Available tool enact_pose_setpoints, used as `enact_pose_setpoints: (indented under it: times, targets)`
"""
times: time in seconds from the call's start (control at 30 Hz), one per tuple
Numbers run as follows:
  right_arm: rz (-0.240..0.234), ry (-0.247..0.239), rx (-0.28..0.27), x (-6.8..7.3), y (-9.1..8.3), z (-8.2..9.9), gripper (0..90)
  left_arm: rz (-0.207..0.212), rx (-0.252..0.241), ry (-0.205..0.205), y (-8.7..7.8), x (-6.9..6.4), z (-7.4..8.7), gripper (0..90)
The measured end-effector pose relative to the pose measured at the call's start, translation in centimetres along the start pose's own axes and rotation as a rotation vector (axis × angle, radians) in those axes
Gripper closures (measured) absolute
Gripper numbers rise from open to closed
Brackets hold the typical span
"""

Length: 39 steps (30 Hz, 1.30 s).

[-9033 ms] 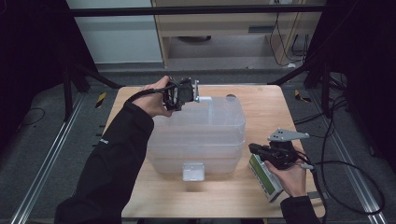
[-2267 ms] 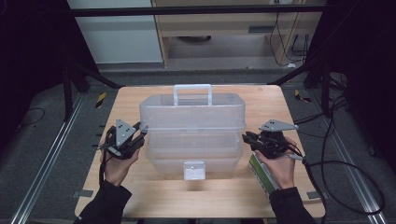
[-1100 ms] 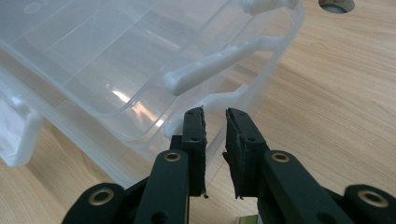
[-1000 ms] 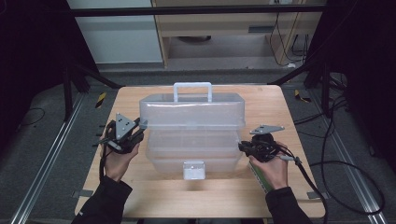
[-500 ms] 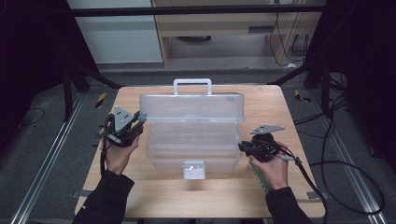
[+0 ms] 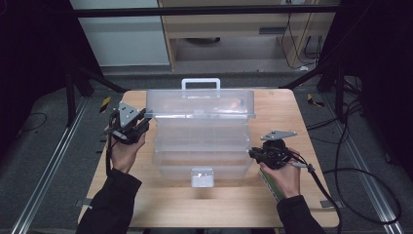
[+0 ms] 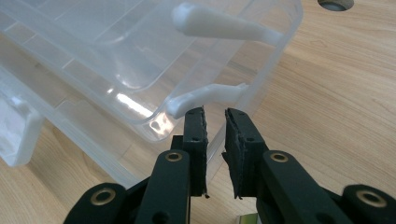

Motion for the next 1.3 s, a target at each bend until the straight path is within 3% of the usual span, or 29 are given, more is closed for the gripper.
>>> enact_pose_setpoints:
  times: [0.53,1.3]
  targets:
    - [0.002,-0.006,-0.002,0.0,0.0,0.0,78.6,0.006,-0.012,-0.022,0.9,0.8,-1.8,76.2]
    - [0.005,-0.011,-0.007,0.1,0.0,0.0,78.4,-0.025,-0.015,-0.034,2.7,1.5,-3.8,76.2]
Point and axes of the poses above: each handheld gripper's, and its own axes: y roughly forward along the jaws, z roughly out of its underside, x roughly to its left, the point moved 3 cm from there along y, roughly forward along the jaws, and after that the axes turned 11 degrees about x, right-handed, at the moved point
